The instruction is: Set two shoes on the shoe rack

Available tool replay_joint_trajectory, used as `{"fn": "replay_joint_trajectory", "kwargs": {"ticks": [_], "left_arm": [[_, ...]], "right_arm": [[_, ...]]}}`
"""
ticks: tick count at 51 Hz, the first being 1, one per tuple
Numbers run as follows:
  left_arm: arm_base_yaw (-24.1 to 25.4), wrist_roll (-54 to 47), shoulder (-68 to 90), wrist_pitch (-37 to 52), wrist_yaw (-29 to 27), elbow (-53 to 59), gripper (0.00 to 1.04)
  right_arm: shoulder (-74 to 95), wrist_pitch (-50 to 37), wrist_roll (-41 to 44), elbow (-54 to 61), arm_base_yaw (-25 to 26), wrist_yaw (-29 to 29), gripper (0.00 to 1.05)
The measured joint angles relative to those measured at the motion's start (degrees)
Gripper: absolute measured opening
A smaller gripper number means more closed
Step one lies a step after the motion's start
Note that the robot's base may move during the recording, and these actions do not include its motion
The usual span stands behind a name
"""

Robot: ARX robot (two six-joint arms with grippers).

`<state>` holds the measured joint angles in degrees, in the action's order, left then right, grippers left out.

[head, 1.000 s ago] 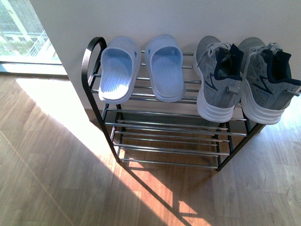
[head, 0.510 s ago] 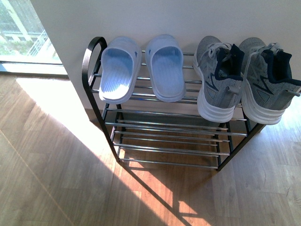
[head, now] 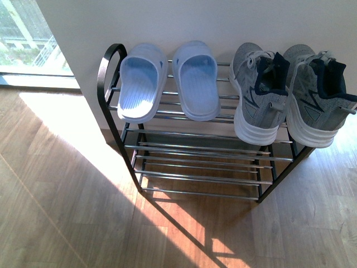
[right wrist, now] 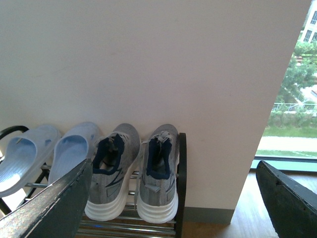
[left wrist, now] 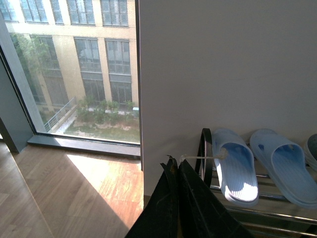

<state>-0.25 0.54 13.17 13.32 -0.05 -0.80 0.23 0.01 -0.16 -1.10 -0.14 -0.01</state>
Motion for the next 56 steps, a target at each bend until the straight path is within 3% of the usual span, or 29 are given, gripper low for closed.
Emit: {"fn": "replay_joint_trajectory", "kwargs": {"ticks": [9, 14, 28, 32, 41, 52, 56], "left_arm": [[0.00, -0.02, -2.97, -3.04, 0.00, -0.02, 0.01], [0.00, -0.04, -10.97, -12.68, 0.02, -0.02, 0.01], [0.04, 0.00, -12.24, -13.33, 0.04, -0.02, 0.02], [0.04, -0.04, -12.26, -13.33, 0.02, -0.02, 0.19], [0.04, -0.04, -12.28, -13.33, 0.02, -0.02, 0.46], [0.04, -0.07, -12.28, -13.33, 0.04, -0.02, 0.96], [0.04, -0.15, -12.28, -13.33, 0.04, -0.02, 0.95]], "right_arm": [[0.00, 0.00, 0.02, 0.00, 0.00, 0.02, 0.96], [0.00, 0.00, 0.00, 0.00, 0.00, 0.02, 0.96], [0.00, 0.00, 0.02, 0.00, 0.00, 0.07, 0.96], [0.00, 0.00, 0.02, 0.00, 0.00, 0.04, 0.96], [0.00, 0.00, 0.02, 0.00, 0.00, 0.02, 0.96], [0.00, 0.00, 0.02, 0.00, 0.00, 0.04, 0.96], [0.00, 0.00, 0.02, 0.00, 0.00, 0.02, 0.96]]}}
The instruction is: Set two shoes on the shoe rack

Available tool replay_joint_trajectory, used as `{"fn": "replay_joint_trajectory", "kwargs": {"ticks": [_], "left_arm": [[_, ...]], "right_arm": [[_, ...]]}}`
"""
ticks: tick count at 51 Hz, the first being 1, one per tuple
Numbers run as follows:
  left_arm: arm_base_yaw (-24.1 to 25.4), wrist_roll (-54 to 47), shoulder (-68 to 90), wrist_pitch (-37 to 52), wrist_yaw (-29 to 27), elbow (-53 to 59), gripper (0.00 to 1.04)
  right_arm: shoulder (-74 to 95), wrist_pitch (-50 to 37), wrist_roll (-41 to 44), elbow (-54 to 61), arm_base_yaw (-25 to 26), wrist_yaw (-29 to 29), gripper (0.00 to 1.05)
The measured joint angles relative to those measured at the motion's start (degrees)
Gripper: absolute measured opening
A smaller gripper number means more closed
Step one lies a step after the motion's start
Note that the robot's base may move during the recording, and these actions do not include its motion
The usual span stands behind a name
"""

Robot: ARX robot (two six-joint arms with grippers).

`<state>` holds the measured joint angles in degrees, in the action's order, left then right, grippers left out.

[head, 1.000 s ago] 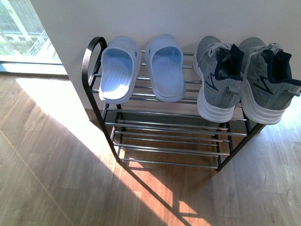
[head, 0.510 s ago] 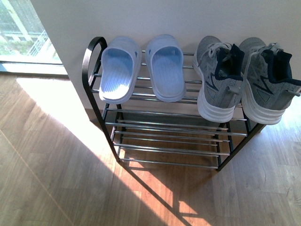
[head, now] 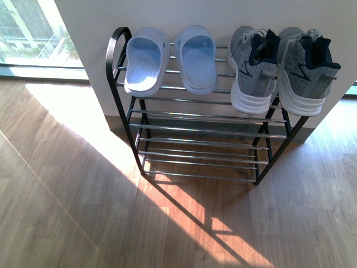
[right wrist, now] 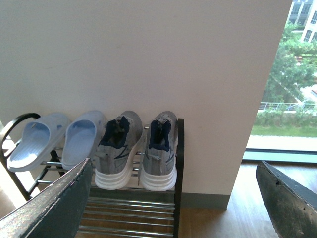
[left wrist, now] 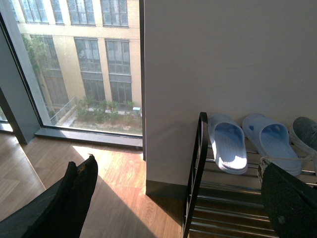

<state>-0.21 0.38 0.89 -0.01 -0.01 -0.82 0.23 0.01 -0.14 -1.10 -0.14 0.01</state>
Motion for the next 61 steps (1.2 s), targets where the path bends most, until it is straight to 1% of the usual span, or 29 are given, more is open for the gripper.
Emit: {"fn": "replay_joint_trajectory", "kwargs": {"ticks": [61], "left_arm": [[0.00, 0.00, 0.00, 0.00, 0.00, 0.00, 0.95]], "right_arm": [[0.02, 0.00, 0.00, 0.00, 0.00, 0.00, 0.96]]}}
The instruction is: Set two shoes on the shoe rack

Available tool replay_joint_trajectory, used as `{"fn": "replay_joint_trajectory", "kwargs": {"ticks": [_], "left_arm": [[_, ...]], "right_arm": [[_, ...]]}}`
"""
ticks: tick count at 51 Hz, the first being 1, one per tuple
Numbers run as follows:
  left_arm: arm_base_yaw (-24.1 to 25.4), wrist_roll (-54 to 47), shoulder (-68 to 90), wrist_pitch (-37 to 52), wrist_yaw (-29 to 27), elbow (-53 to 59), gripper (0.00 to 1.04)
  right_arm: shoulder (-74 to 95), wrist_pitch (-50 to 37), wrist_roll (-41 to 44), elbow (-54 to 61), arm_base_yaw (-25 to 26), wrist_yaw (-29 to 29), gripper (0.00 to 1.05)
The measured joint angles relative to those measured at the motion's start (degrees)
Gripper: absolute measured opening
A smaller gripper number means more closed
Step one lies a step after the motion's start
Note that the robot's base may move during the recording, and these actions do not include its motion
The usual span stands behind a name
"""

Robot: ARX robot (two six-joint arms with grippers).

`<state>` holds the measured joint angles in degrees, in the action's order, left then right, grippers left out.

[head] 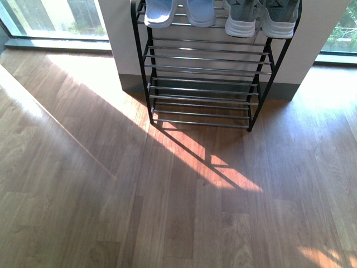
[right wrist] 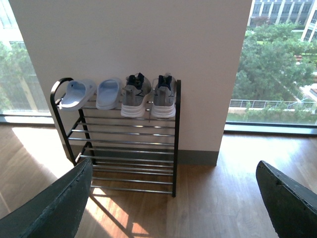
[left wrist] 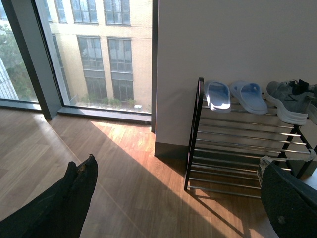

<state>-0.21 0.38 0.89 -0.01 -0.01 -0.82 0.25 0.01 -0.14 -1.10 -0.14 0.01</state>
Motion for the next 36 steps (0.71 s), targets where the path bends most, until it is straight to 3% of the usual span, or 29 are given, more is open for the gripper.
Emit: {"fn": "replay_joint_trajectory", "kwargs": {"ticks": [36], "left_arm": [[0.04, 0.00, 0.00, 0.00, -0.13, 0.00, 0.95]], "right_arm": [[-0.02, 0.02, -0.02, 0.00, 0.02, -0.07, 0.96]]}}
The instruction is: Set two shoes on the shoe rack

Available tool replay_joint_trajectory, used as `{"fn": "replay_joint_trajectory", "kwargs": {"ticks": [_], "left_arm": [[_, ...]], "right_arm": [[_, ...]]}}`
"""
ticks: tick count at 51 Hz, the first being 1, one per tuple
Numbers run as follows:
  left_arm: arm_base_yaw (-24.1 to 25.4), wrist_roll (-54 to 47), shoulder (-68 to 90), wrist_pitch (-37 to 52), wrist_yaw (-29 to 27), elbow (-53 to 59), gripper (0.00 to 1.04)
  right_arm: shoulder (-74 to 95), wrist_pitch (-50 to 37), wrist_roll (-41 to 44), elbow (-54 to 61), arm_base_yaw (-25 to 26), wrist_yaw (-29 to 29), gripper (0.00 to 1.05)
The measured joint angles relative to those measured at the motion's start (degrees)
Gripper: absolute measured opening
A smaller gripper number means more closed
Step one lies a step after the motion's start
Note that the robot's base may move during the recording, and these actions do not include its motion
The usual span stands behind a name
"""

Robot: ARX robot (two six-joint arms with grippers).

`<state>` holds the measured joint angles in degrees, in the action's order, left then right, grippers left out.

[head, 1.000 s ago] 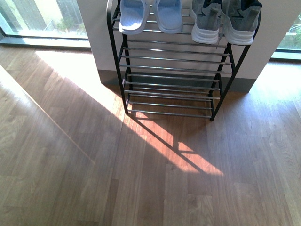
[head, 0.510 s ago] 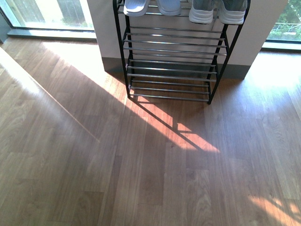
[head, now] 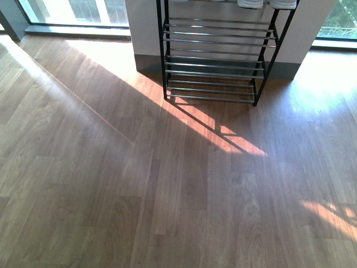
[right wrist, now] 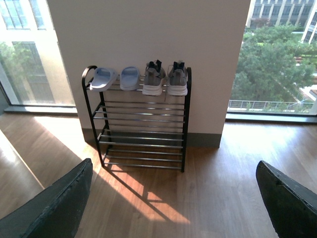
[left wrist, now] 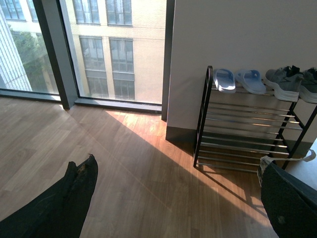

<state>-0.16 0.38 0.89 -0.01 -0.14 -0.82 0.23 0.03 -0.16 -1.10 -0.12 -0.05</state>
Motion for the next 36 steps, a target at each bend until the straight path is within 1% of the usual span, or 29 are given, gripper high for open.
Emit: {"fn": "replay_joint_trajectory", "kwargs": {"ticks": [36], "left_arm": [[0.00, 0.00, 0.00, 0.00, 0.11, 0.00, 0.95]], "right_arm": [[0.02, 0.00, 0.02, 0.00, 0.00, 0.04, 0.96]]}}
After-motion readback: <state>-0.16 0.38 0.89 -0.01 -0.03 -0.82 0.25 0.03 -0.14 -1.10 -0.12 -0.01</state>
